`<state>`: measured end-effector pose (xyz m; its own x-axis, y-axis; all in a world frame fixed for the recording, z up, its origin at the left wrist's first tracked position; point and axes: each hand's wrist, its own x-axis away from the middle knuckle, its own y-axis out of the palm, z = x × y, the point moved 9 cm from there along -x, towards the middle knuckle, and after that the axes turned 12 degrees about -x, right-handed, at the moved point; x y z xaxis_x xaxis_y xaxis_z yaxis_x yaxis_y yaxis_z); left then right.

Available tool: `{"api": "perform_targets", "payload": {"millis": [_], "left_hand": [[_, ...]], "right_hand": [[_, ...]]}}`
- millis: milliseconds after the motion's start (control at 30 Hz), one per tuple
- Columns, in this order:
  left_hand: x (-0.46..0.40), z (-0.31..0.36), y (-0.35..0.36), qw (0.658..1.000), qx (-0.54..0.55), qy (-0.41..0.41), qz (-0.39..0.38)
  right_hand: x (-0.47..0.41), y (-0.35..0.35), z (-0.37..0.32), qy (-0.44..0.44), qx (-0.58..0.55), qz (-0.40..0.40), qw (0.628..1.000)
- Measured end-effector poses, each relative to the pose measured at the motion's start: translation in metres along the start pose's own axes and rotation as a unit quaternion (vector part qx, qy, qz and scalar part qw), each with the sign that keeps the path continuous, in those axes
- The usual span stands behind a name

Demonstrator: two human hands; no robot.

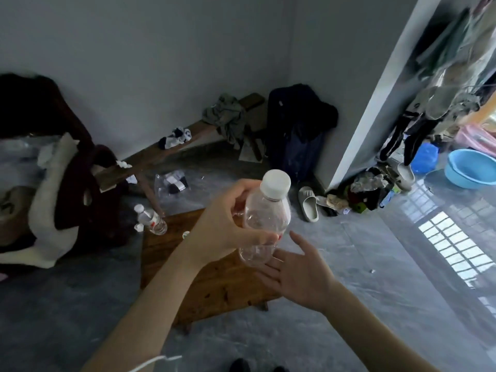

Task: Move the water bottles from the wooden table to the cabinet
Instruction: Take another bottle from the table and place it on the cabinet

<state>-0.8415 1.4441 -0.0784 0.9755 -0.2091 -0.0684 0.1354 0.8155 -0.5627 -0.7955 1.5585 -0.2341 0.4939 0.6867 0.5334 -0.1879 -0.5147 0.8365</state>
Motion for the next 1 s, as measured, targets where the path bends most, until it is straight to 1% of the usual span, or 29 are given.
{"api": "perform_targets", "payload": {"millis": [100,233,433,600,767,1000], "left_hand": [[0.003,0.032,-0.015,0.999,0.041,0.015,0.012],[0.005,0.062,-0.027,0.995,0.097,0.030,0.002],[0.005,0.096,-0.023,0.992,0.114,0.042,-0.025],[0.001,0.118,-0.008,0.988,0.117,0.047,-0.083],[-0.002,0.132,0.003,0.983,0.140,0.053,-0.107],[-0.005,0.156,0.021,0.985,0.073,0.086,-0.126]], "right_hand": [[0.025,0.021,-0.008,-0.009,-0.007,-0.006,1.000],[0.049,0.035,-0.019,-0.022,-0.014,0.018,1.000],[0.081,0.044,-0.028,-0.031,-0.018,0.029,0.999],[0.106,0.039,-0.034,-0.053,-0.014,0.059,0.997],[0.127,0.035,-0.040,-0.080,-0.003,0.072,0.994],[0.154,0.033,-0.031,-0.115,-0.026,0.076,0.990]]}}
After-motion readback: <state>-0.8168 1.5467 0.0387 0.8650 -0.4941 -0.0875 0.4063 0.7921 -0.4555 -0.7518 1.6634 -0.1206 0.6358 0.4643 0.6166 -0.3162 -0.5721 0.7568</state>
